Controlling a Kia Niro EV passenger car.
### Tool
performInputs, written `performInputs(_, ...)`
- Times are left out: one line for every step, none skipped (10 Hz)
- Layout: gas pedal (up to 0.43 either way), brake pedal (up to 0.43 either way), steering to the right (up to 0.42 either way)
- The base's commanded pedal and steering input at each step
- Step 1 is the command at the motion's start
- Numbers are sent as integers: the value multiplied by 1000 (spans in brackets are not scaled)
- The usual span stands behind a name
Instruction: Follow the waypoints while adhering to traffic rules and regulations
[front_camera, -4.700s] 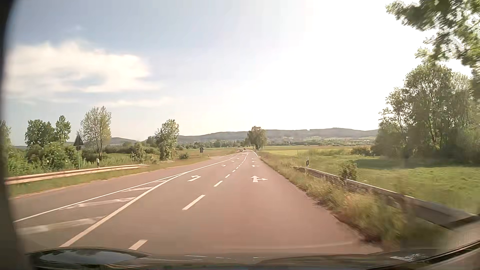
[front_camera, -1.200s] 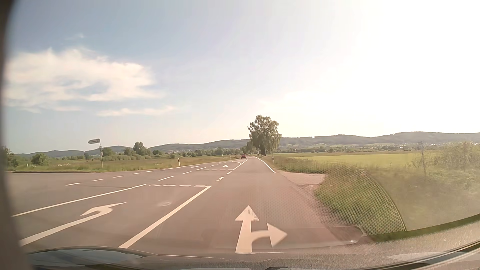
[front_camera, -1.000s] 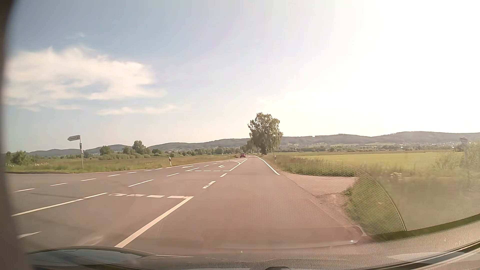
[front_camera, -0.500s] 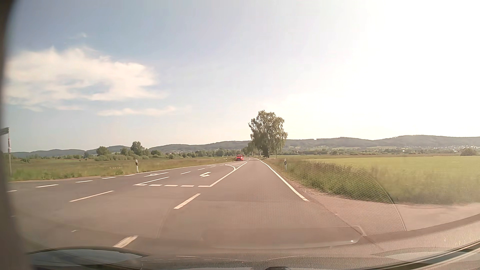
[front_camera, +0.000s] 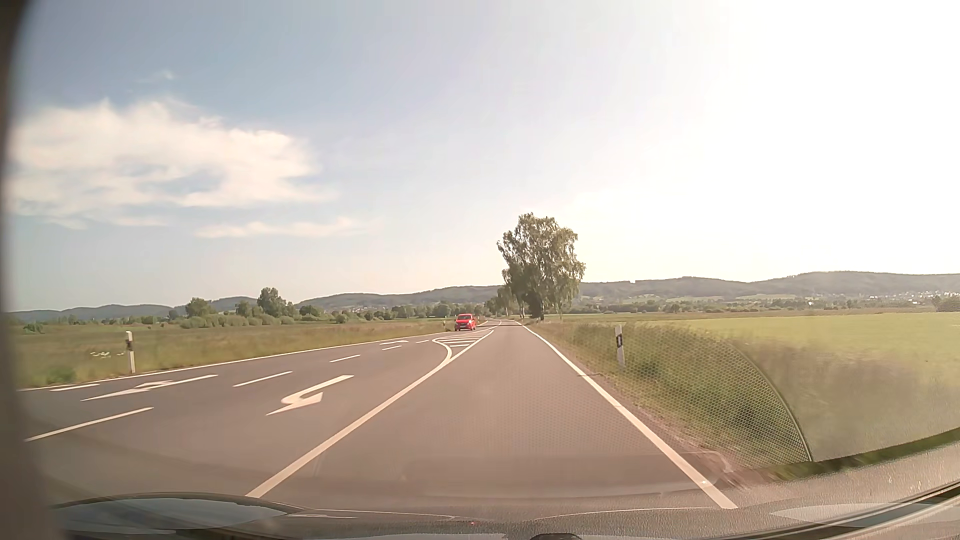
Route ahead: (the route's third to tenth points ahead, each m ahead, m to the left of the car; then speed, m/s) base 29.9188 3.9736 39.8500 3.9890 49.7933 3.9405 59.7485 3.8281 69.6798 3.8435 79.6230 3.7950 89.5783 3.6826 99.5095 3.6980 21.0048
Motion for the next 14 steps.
performInputs(197, 0, -4)
performInputs(197, 0, -3)
performInputs(197, 0, -3)
performInputs(197, 0, -4)
performInputs(209, 0, -4)
performInputs(228, 0, -3)
performInputs(240, 0, -3)
performInputs(248, 0, -3)
performInputs(260, 0, -1)
performInputs(268, 0, -1)
performInputs(268, 0, -1)
performInputs(268, 0, -1)
performInputs(268, 0, -1)
performInputs(268, 0, -1)
